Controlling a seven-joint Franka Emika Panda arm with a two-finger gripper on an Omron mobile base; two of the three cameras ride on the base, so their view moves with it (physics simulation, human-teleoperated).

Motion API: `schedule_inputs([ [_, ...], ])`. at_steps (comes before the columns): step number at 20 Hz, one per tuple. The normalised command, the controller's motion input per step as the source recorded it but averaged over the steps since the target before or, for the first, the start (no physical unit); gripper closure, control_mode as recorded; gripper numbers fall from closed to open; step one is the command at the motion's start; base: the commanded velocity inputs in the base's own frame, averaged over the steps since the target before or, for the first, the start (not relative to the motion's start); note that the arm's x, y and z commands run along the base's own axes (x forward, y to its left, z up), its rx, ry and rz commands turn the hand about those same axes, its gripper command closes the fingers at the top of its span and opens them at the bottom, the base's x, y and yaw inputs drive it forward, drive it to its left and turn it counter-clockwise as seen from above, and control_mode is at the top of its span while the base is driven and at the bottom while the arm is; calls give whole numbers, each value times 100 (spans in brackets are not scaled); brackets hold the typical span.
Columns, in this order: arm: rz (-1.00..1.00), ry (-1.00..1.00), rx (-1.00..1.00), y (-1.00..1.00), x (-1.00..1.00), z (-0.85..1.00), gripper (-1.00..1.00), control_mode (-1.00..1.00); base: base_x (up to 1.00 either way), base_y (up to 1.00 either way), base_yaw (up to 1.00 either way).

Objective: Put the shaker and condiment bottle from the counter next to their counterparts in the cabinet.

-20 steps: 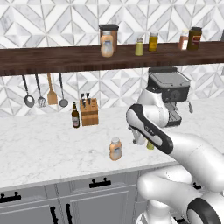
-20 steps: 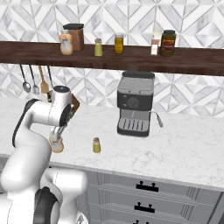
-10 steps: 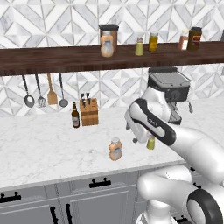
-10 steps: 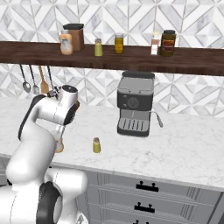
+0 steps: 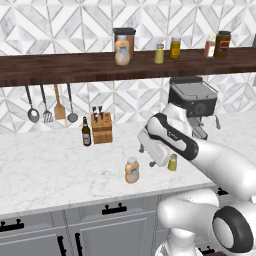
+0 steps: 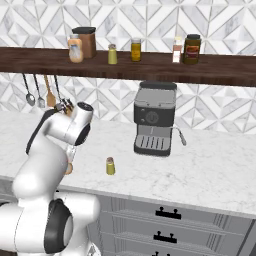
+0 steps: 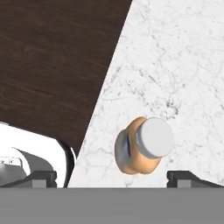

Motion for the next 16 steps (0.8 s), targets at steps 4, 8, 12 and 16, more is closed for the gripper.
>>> schedule_inputs([
  [4,0,11,8,7,15,-8,-100,-100,0,0,0],
  [8,2,11,7,0,23,-14,-100,-100,0,0,0],
  [12,4,10,2,0,29,-34,-100,-100,0,0,0],
  [16,5,8,5,0,28,-23,-100,-100,0,0,0],
])
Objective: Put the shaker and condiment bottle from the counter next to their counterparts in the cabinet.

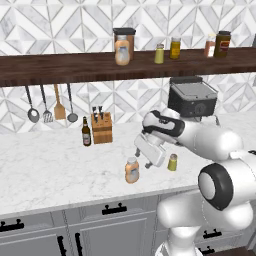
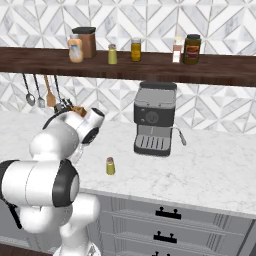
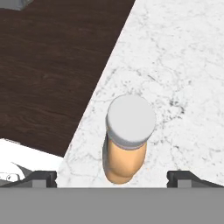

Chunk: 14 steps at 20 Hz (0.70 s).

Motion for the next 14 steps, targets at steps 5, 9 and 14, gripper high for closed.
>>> schedule_inputs([
  [5,4,9,6,0,15,-8,-100,-100,0,0,0],
  [9,2,14,7,11,6,-15,-100,-100,0,0,0],
  [14,3,15,9,10,0,-17,-100,-100,0,0,0],
])
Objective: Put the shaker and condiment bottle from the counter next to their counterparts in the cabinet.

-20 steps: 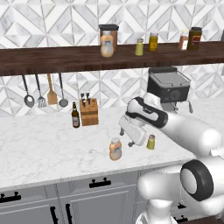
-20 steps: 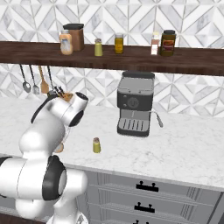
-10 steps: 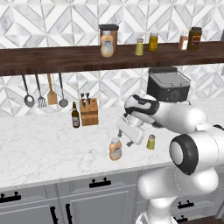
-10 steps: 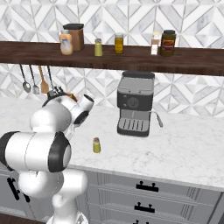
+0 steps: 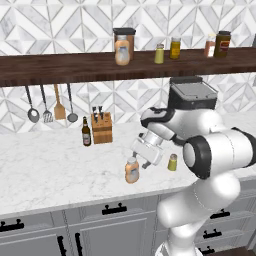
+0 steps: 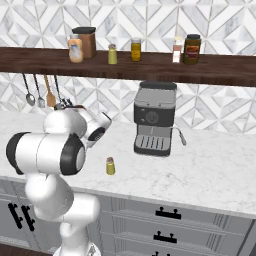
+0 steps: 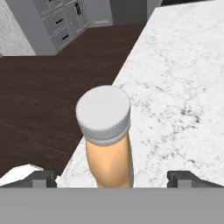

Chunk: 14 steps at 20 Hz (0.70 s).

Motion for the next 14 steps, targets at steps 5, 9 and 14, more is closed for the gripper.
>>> schedule_inputs([
  [5,2,12,9,6,0,-13,-100,-100,0,0,0],
  [9,0,11,10,7,0,-13,-100,-100,0,0,0],
  [14,0,10,11,9,0,-10,-100,-100,0,0,0],
])
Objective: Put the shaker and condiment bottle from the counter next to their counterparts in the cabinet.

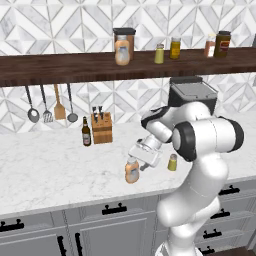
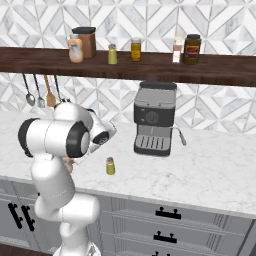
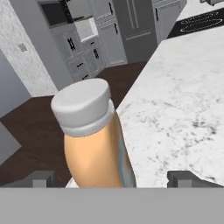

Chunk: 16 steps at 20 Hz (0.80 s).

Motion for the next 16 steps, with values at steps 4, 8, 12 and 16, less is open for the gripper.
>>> schedule_inputs([
  [4,0,11,13,11,0,-8,-100,-100,0,0,0],
  [8,0,12,10,18,0,-11,-100,-100,0,0,0],
  [12,2,12,1,24,2,-22,100,-100,0,0,0],
  [16,-4,0,3,0,12,2,100,-100,0,0,0],
])
